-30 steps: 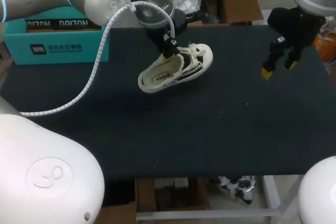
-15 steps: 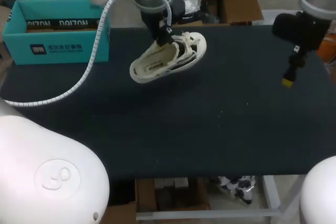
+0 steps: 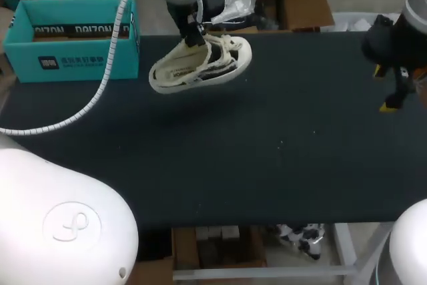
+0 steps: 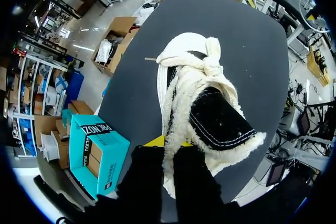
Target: Open the shoe tongue, take the insole out of the shoe, put the insole back into the shoe, and pack the shoe into the shoebox
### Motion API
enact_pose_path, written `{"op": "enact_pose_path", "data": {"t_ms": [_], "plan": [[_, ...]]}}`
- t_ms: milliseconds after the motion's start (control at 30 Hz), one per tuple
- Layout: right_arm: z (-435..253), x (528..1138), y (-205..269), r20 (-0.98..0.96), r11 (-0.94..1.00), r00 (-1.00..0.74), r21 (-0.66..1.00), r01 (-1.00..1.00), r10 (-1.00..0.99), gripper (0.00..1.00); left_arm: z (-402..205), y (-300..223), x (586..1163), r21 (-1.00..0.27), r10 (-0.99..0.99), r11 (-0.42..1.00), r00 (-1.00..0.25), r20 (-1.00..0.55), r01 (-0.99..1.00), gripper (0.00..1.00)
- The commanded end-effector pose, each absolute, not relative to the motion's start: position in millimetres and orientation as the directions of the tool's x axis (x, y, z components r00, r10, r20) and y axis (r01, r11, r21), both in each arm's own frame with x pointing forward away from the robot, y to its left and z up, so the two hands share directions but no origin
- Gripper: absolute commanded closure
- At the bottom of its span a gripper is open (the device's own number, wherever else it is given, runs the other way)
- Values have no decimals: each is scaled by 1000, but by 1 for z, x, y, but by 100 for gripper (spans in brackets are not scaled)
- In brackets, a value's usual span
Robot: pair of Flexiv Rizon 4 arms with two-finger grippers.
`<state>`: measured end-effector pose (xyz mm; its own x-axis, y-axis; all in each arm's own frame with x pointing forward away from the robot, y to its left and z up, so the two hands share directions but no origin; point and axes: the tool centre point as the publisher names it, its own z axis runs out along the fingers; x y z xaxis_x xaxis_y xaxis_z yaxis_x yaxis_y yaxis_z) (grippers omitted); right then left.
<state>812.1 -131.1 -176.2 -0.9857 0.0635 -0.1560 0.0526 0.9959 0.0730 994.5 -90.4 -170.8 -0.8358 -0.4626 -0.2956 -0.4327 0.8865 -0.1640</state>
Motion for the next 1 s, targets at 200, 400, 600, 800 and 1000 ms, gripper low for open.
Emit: {"op": "enact_pose_path", "data": {"t_ms": [200,400,600,800,1000], "plan": [[-179,806,-136,-196,996,-981,81,-22,-6,0,-143,-33,1056,-191,-346,937,-862,-371,-294,100],[-179,806,-136,-196,996,-981,81,-22,-6,0,-122,21,1120,-188,-264,961,-877,-402,-203,100],[-179,806,-136,-196,996,-981,81,-22,-6,0,-105,91,1180,-190,-212,971,-884,-417,-144,100],[-179,806,-136,-196,996,-981,81,-22,-6,0,-112,147,1225,-179,-216,972,-887,-408,-154,100],[-179,806,-136,-196,996,-981,81,-22,-6,0,-130,201,1248,-172,-225,970,-893,-391,-169,100]]}}
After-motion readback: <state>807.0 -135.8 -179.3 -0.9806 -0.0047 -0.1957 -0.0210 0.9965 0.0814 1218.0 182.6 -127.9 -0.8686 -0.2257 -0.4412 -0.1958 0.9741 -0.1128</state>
